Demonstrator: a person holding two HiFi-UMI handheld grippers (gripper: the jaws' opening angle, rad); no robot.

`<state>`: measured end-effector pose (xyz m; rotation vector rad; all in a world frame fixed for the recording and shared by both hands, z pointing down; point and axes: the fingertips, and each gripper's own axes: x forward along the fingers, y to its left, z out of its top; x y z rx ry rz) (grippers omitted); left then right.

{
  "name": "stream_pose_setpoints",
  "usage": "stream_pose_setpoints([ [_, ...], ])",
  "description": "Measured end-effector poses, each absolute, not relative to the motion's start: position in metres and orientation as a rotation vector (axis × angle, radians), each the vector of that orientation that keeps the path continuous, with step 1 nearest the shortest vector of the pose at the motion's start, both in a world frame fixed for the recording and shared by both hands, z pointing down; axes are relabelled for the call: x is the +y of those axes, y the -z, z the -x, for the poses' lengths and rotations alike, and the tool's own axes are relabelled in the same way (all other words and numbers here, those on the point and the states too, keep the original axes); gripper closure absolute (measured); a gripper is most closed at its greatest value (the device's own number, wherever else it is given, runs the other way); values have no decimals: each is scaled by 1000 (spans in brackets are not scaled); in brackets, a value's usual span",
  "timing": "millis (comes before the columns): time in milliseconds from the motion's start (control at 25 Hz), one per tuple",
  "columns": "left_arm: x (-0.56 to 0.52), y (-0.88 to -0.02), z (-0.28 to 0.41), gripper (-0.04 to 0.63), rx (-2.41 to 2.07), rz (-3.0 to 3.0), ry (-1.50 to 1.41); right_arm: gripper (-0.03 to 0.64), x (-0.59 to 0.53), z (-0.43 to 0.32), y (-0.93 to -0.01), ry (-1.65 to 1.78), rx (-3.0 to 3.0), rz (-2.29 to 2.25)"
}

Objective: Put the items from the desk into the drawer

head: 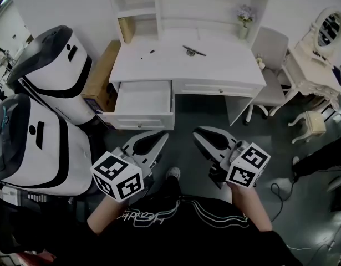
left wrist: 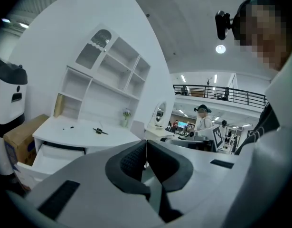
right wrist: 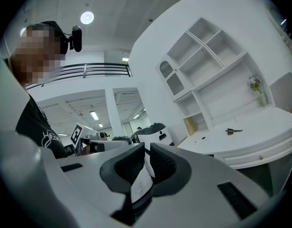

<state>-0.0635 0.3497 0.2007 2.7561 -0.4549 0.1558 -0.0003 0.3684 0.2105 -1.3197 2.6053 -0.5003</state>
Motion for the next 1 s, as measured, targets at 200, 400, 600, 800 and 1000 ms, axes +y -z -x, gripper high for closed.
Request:
stream_pose_setpoints([
  [200,240,-200,37,574,-429,-2742,-154,557,264,-27,-213,550,2612,1348],
  [400,143,-215,8,573,-436,-2724,-165,557,178,-58,-224,572,2616,1376],
  [600,86,-249,-14,572,-450,-2719,-241,557,129,-78,-244,616,2588,1396],
  [800,41,-266,-33,571,-517,-2700,-287,557,87,-100,-258,651,2605,1352],
  [1000,-9,-276,-50,555,-625,-2680,-325,557,41,-124,-269,683,2643,1269],
])
